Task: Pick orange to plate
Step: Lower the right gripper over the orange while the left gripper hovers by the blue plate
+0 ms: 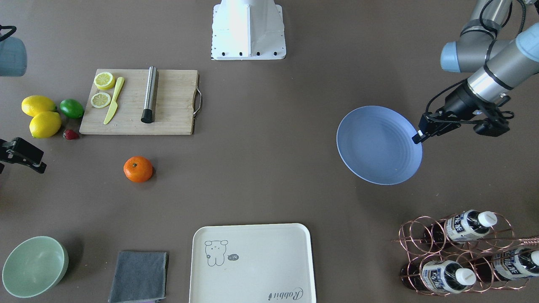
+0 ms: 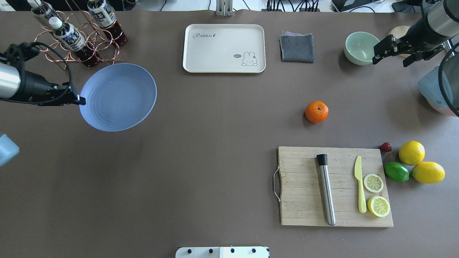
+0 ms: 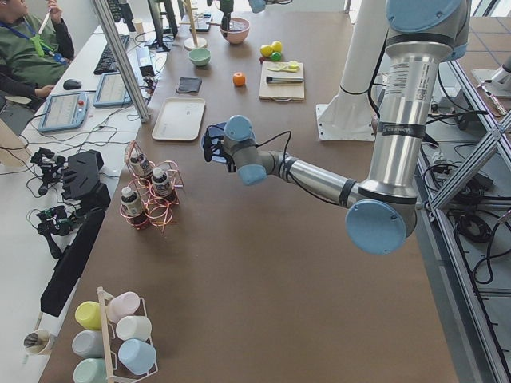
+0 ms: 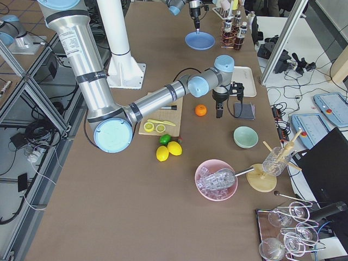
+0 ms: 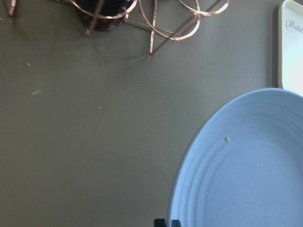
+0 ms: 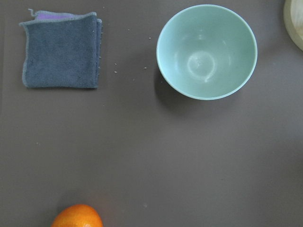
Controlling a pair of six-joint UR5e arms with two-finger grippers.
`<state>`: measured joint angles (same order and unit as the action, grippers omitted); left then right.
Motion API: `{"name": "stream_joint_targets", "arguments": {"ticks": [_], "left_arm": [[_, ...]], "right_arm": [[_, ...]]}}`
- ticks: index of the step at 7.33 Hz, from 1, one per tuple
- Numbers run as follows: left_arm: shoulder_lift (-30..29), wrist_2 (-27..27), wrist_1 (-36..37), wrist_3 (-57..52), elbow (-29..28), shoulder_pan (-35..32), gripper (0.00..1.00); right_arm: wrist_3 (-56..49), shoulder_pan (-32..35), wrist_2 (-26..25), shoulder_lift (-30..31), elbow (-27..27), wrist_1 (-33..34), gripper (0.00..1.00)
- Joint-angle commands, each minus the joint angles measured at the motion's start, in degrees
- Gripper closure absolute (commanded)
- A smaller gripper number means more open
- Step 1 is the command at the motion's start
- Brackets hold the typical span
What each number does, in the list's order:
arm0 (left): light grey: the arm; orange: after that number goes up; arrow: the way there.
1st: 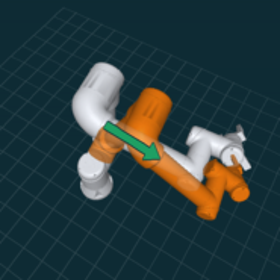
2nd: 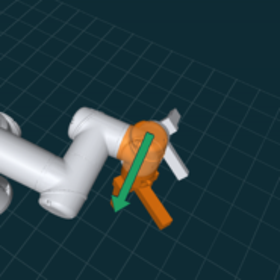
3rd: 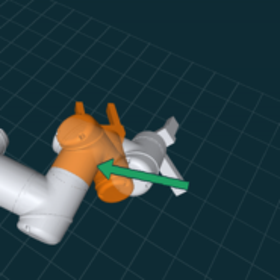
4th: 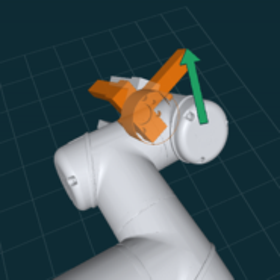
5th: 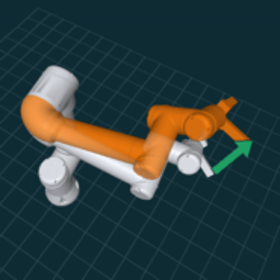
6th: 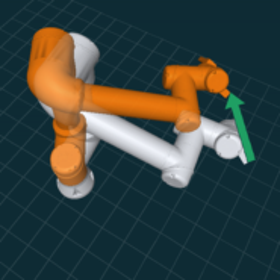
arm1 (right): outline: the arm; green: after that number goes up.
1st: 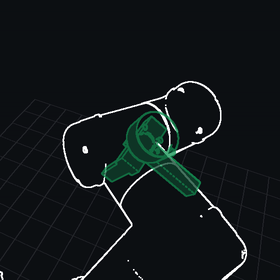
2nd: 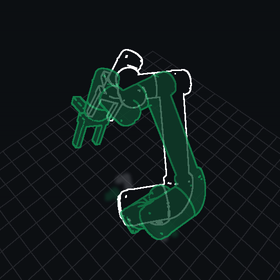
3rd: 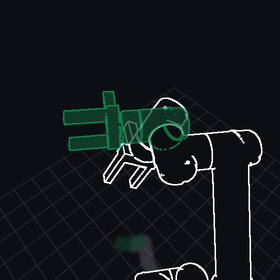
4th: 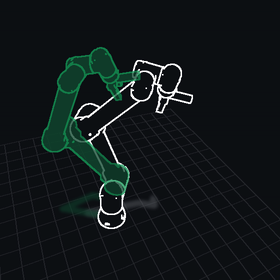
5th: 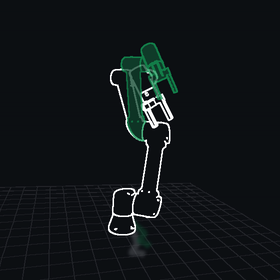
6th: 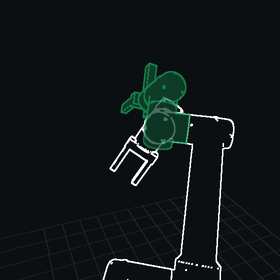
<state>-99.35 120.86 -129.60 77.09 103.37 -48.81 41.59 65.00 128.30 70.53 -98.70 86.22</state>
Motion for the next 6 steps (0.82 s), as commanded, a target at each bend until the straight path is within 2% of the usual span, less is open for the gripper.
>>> {"name": "stream_joint_targets", "arguments": {"ticks": [1, 3, 5, 6], "left_arm": [[-7.49, -10.60, 9.42, 7.43, 3.06, 10.09, 1.00], [-16.62, -18.96, 19.77, 12.01, 2.71, 17.65, 1.00], [-20.61, -25.91, 21.32, 14.40, -0.78, 23.83, 1.00], [-22.54, -26.72, 21.14, 15.28, -3.94, 24.37, 1.00]], "right_arm": [[5.50, -5.03, -3.64, -0.57, 0.00, -4.97, 0.00], [8.32, -8.13, -5.50, -0.66, 0.18, -6.15, 0.00], [10.44, -11.73, -8.31, -0.66, 0.26, -6.24, 0.00], [10.70, -12.61, -9.02, -0.66, 0.26, -6.24, 0.00]]}}
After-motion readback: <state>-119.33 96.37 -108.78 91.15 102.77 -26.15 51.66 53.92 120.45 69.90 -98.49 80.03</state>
